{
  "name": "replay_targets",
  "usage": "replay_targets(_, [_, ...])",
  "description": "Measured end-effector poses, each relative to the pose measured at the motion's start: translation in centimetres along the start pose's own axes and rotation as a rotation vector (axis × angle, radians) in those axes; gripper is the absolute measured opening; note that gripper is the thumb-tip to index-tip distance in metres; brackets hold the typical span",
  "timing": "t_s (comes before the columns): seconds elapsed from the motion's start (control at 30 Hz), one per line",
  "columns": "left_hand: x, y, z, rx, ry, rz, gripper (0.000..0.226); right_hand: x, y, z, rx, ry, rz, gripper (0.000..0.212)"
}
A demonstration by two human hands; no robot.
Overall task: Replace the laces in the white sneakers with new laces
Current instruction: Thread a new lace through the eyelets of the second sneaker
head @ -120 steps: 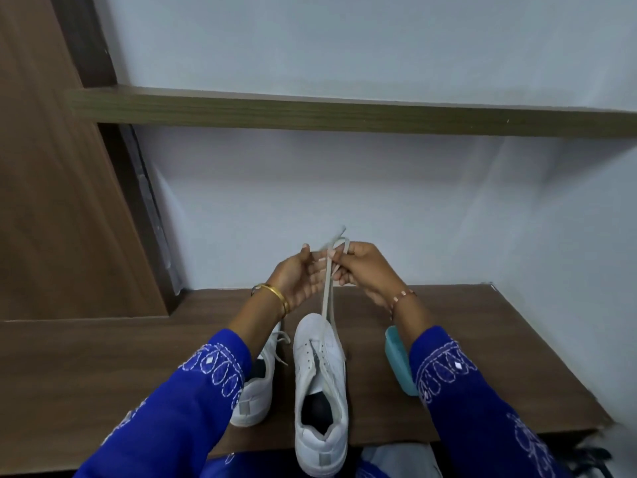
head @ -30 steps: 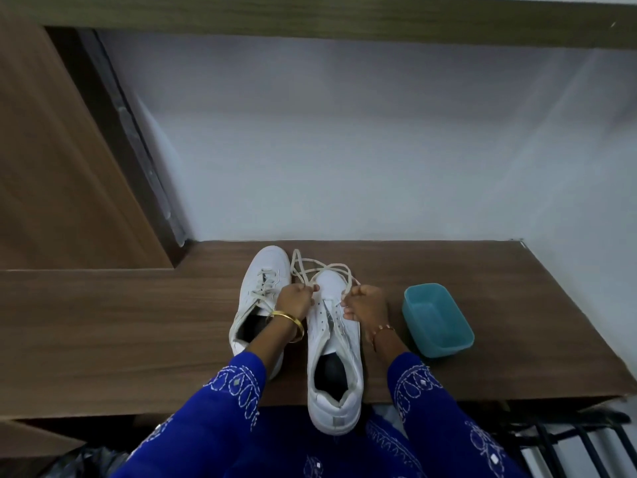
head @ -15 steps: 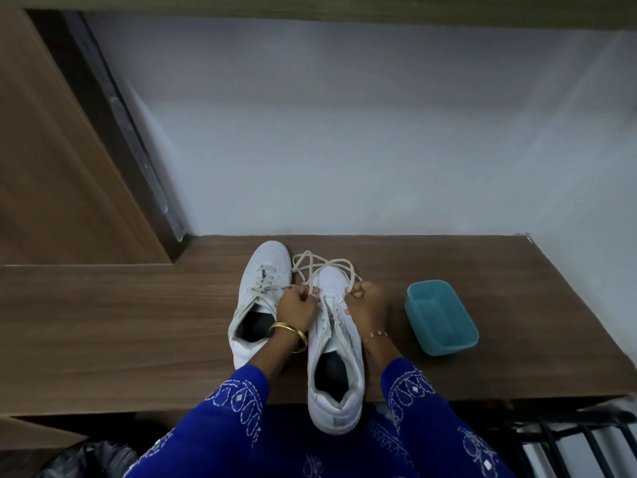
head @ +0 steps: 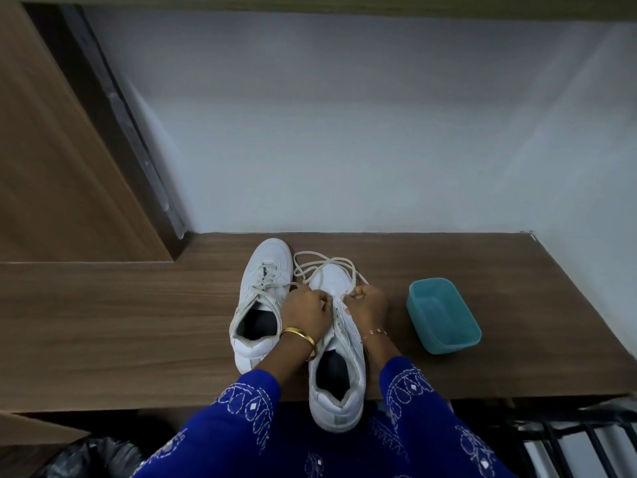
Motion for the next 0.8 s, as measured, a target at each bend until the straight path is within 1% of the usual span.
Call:
replay_targets(0.07, [-0.3,0.4,0.0,-0.051,-0.031,0.007,0.027,0.0,0.0,0.0,0.009,-0.017,-0.013,0.035])
replay_targets(0.17, [-0.7,0.4,-0.2,0.019,-0.091,0.052,0.023,-0.2,-0.1,0.3,-0.034,-0.07,-0.042,0.036])
replay_targets(0.23, [-0.8,0.5,-0.3,0.035,-0.099,0.077,0.022,-0.3,0.0,0.3,-0.04,-0.108,-0.045,0.036])
replay_targets(0.3, [-0.7,0.8,-0.6,-0.041,-0.099,0.101,0.026,-0.5,0.0,0.3,-0.015,-0.128,-0.038,0.038])
replay_targets(0.4, [-0.7,1.9,-1.4,-0.194,-0.154,0.112,0.03,-0.5,0.1,0.2,0.085,-0.123,0.001,0.04])
replay_targets(0.5, [-1.1,2.4,-1.3,-0.216,-0.172,0.11,0.028,-0.1,-0.1,0.4,0.151,-0.108,0.056,0.041])
replay_targets(0.57, [-1.6,2.0,-0.9,-0.208,-0.195,0.087,0.03,-0.1,0.1,0.4,0.129,-0.108,0.066,0.042])
replay_targets(0.67, [-2.3,0.6,-0.7,-0.071,-0.215,0.12,0.028,-0.3,0.6,0.2,-0.03,-0.142,-0.018,0.041])
replay_targets(0.73, [-2.2,-0.1,-0.9,0.125,-0.193,0.147,0.023,-0.4,0.6,0.2,-0.081,-0.169,-0.048,0.039])
replay_targets(0.8, [-1.6,-0.3,-1.1,0.374,-0.142,0.193,0.017,-0.3,0.4,0.4,-0.108,-0.2,-0.05,0.037])
Point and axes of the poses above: each hand's wrist, its own x-axis away from the middle knuckle, its own z-axis out of the back of the hand, y = z × x, the point moved 2 cm from there along -x, towards the middle knuckle, and after that the axes turned 7 degrees about -y, right-handed, at the moved point
